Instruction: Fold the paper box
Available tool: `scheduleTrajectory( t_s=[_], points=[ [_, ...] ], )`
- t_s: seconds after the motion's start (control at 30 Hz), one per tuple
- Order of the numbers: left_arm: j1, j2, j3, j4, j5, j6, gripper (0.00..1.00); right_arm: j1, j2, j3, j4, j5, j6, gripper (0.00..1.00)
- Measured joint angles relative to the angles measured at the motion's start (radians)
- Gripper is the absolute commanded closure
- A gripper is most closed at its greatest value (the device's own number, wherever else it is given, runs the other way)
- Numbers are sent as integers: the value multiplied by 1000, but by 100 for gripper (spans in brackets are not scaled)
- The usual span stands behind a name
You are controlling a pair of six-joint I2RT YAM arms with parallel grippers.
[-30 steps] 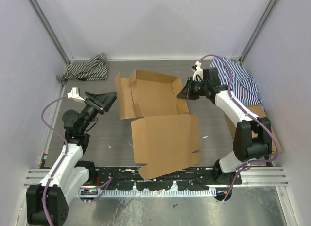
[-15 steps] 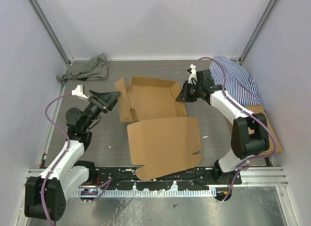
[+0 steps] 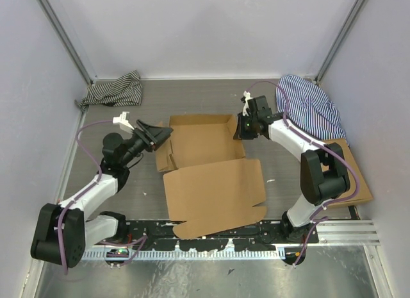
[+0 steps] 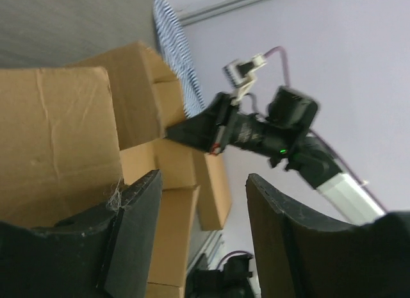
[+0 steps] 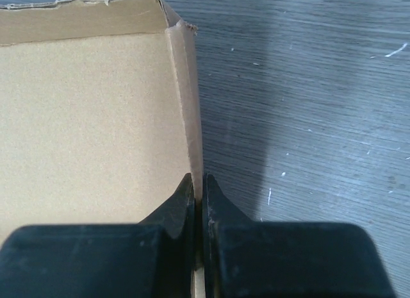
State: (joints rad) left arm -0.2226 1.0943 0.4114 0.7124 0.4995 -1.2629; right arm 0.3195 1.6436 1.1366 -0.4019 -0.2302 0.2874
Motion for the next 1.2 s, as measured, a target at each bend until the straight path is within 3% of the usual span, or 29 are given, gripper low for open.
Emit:
scheduleTrajectory(
  t_s=[0.17, 0.3, 0.5, 0.7, 0.8, 0.97, 1.07, 1.2],
  points=[
    [-25, 70, 0, -90, 6, 92, 45, 2, 0, -5, 2, 34, -2, 99],
    [-29, 51, 0, -171, 15, 143, 39, 2, 11, -11, 5, 48, -3, 99],
    [-30, -229, 45, -403, -51, 242, 31, -3, 70, -18, 23, 60, -4, 99],
    [-14, -420, 151, -631, -287, 366, 30, -6, 127, -31, 32, 94, -10, 99],
    [32, -380, 131, -710, -367, 371, 31, -7, 125, -34, 35, 119, -11, 99],
    [113, -136, 48, -740, -393, 330, 35, -10, 121, -41, 43, 136, -11, 99],
    [133, -3, 13, -716, -366, 303, 35, -29, 110, -68, 79, 94, -7, 99],
    [148, 53, -34, -625, -328, 264, 35, -73, 101, -105, 127, 8, 11, 99]
  ],
)
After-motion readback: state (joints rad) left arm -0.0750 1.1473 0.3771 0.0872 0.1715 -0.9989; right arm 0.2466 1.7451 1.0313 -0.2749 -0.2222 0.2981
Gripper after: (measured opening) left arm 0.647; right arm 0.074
